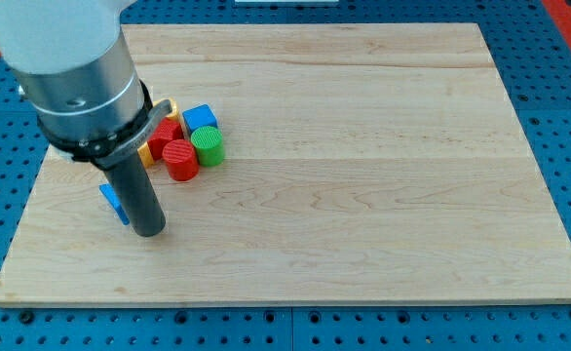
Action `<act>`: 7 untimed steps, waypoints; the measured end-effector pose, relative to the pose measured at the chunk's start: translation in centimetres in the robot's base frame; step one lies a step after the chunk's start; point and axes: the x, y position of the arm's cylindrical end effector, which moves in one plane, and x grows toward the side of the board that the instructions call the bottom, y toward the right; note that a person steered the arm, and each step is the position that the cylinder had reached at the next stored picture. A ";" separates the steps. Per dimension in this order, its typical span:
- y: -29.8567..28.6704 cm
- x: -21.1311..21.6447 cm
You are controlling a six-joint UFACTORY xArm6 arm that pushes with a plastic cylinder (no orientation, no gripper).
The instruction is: Put the blue triangle below the yellow hexagon
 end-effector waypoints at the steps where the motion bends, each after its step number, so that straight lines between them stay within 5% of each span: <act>1: -2.3 0.1; 3: -6.5 0.1; 7: -2.2 -3.9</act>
